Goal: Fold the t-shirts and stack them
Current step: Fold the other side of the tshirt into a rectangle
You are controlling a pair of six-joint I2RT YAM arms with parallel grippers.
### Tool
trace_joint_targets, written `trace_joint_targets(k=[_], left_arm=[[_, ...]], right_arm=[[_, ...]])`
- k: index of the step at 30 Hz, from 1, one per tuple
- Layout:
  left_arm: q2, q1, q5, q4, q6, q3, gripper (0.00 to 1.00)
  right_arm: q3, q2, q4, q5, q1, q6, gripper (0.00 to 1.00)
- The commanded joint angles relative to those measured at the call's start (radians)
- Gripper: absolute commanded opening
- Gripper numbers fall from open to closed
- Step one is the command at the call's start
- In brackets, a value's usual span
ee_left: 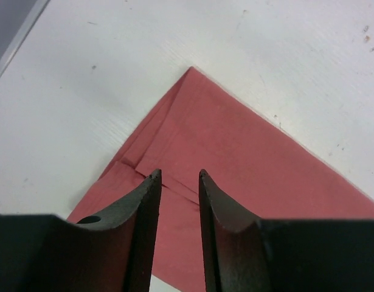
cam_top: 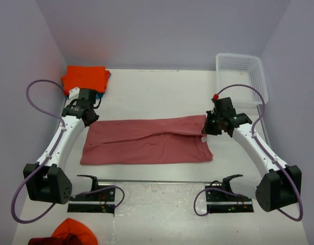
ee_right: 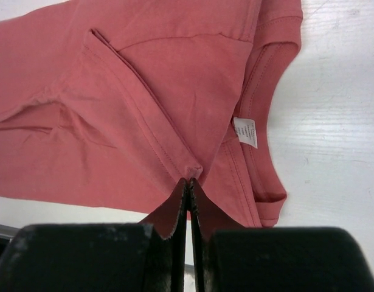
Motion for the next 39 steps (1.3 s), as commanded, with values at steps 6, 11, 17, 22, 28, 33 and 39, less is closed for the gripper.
trace_joint_targets(k=[6,11,17,22,28,33,39], left_arm=[[0.107,-0.04,0.047,0.084,0.019,0.005,0.31],[0.118,-0.088,0.076,0.131,0.028,0.01,0.31],[0.234,-0.184,0.252,0.213,0.158,0.05,0.26],[0.251,-0.227,0.384,0.292,0.252,0.019,0.26],[0.236,-0.229,0.454,0.334,0.266,0.007,0.27],[0.237,-0.229,0.488,0.349,0.266,0.023,0.27],[0.248,-0.229,0.504,0.346,0.272,0.04,0.28]], right_arm=[[-0.008,-0.171,-0.096,0.189,0.16,0.135,0.41],[0.012,-0.199,-0.015,0.109,0.183,0.105,0.56],[0.286,0.249,0.036,0.025,0.177,-0.021,0.48],[0.446,0.542,0.072,-0.07,0.177,-0.05,0.36],[0.607,0.72,0.009,-0.076,0.179,-0.099,0.33],[0.693,0.78,-0.04,-0.067,0.177,-0.124,0.35],[0.696,0.795,-0.033,-0.055,0.177,-0.128,0.36]])
